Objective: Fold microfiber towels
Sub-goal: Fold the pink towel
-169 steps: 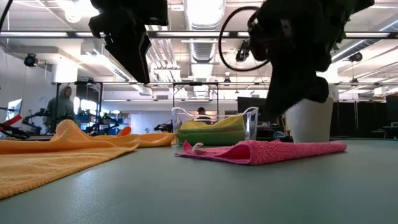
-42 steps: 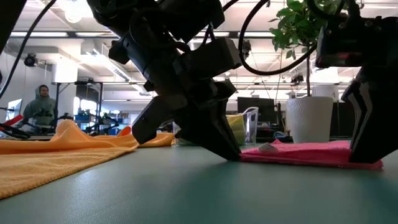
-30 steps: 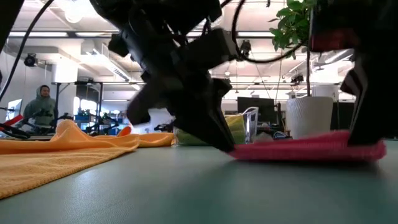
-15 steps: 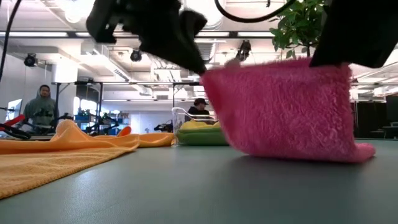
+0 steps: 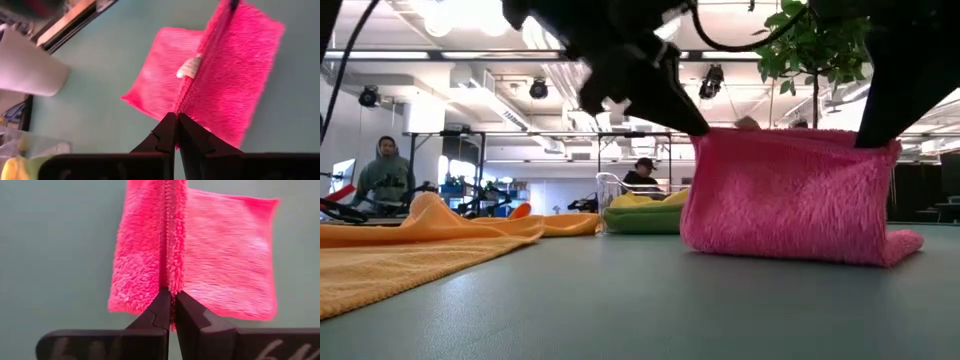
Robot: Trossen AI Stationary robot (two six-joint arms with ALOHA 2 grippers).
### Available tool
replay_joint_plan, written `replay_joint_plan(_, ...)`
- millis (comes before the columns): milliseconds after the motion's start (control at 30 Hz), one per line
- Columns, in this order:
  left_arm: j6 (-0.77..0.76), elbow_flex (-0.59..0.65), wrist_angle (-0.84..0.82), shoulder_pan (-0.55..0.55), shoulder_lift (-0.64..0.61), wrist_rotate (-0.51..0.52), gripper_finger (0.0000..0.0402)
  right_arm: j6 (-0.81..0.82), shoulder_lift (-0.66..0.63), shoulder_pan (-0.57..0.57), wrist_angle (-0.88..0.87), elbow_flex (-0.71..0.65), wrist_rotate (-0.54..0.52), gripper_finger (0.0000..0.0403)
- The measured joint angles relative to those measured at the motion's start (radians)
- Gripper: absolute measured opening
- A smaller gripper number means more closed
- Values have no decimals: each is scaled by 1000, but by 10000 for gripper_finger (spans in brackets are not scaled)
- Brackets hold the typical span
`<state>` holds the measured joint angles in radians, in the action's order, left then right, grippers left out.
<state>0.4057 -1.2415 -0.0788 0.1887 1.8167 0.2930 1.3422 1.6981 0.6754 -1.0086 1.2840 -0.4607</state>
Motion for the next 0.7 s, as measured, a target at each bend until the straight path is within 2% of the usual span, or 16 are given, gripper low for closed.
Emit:
replay_joint_plan(133, 0, -37, 7, -51, 46, 0, 0, 131, -13, 0, -110, -24, -64, 8)
replay_joint_plan(233, 0, -49, 15, -75, 67, -2, 0, 196, -28, -4, -123, -52, -78, 8)
replay_joint_plan(700, 2, -109, 100, -127, 172, 1, 0, 368, -22, -22, -139, -170, -67, 8)
